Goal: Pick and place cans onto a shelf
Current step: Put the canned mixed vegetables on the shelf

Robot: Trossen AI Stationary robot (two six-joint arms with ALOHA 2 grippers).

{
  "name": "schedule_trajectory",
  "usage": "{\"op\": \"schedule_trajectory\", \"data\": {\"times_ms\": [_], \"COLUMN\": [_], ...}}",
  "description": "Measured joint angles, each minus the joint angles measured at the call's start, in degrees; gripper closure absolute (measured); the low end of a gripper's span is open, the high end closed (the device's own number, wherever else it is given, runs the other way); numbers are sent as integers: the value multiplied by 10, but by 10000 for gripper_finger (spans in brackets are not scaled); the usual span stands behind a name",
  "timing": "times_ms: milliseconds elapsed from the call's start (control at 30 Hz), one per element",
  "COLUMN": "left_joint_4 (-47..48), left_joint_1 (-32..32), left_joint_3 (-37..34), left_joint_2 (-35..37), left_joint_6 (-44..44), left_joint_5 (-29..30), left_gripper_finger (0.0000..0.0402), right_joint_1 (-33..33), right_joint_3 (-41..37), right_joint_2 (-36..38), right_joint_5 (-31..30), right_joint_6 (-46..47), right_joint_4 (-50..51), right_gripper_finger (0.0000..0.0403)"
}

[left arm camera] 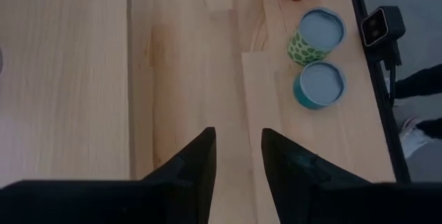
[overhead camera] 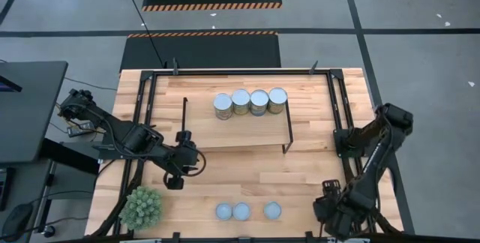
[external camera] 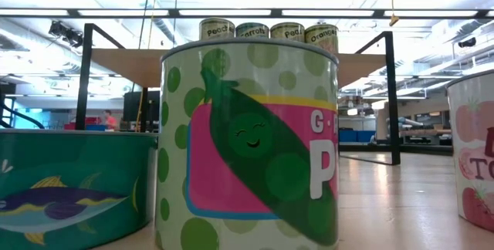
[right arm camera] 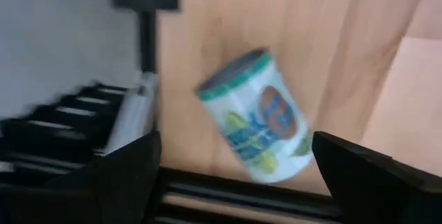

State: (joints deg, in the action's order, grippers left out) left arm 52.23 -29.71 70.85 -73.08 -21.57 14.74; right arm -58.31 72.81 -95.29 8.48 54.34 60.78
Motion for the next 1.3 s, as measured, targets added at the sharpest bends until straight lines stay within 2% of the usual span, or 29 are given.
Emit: {"op": "schedule_trajectory", "data": {"times_ms": [133,267,433,600,800,900,1100,1300], "left_joint_4": [0,4,5,5,5,4,-4,-5], "left_joint_1": [0,0,0,0,0,0,0,0], "left_joint_3": [0,0,0,0,0,0,0,0], "left_joint_2": [0,0,0,0,0,0,0,0], "left_joint_6": [-20,-33,-34,-34,-49,-54,-54,26], "left_joint_5": [0,0,0,8,9,9,9,10], "left_gripper_finger": [279,279,279,279,279,279,279,279], "right_joint_1": [-20,-24,-28,-28,-23,-16,3,46], "right_joint_3": [-28,-65,-106,-174,-207,-207,-205,-205], "right_joint_2": [-1,-2,-2,-2,-2,-2,-2,33], "right_joint_5": [-21,20,-13,7,-13,-13,-13,4], "right_joint_6": [-57,-92,-96,-95,-105,-109,-92,-33], "right_joint_4": [-11,-71,-87,-181,-196,-197,-207,-207], "right_gripper_finger": [20,22,25,25,28,47,109,109]}}
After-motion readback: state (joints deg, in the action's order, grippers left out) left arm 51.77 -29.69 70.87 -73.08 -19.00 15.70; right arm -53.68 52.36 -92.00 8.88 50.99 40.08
